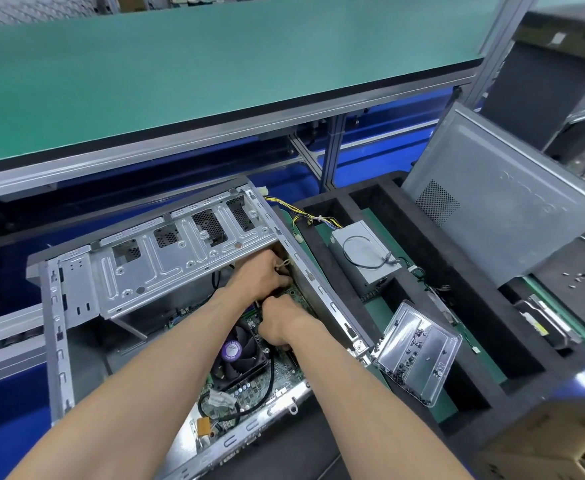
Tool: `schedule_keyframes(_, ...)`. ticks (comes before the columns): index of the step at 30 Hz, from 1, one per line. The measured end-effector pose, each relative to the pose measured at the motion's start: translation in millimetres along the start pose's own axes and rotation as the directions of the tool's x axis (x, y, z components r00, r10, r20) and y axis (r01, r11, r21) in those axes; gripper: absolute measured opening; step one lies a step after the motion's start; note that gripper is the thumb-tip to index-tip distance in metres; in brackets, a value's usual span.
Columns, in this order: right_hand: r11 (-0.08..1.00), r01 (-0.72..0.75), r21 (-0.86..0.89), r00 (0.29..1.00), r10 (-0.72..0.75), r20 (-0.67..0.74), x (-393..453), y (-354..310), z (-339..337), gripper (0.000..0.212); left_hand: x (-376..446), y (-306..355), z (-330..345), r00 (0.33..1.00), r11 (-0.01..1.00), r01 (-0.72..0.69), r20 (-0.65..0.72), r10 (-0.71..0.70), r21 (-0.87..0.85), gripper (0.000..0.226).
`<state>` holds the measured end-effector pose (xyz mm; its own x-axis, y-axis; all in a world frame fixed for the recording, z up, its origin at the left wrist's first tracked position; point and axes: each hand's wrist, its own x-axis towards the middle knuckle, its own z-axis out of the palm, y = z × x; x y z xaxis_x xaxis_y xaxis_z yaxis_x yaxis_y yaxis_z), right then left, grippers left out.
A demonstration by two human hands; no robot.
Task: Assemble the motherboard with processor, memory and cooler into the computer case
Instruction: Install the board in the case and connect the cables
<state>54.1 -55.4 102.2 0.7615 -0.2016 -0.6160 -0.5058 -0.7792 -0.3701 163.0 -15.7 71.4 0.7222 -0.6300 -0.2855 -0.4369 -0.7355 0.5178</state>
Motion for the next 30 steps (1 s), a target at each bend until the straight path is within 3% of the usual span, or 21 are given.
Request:
schedule_keyframes(6,1.000,0.001,0.011,1.000,-0.001,0.001,1,1,1,0.029,-1,-3,3,0.996,0.992,0.086,-0.002,-0.086,-0.097,0.019)
schedule_keyframes(12,1.000,-0.004,0.001,1.000,0.004,0.012,2,0,0,0.033,-5,-3,6,0.996,0.989,0.081,-0.033,-0.086,-0.123,0.014)
schedule_keyframes(20,1.000,-0.002,0.017,1.000,0.002,-0.002,1,0,1,0.031,-5,-1,0,0.993,0.989,0.114,-0.019,-0.116,-0.089,0.024)
schedule_keyframes(30,1.000,0.003,0.025,1.000,-0.003,-0.007,2,1,3,0.025,-4,7,1,0.996,0.994,0.084,-0.011,-0.085,-0.063,0.012)
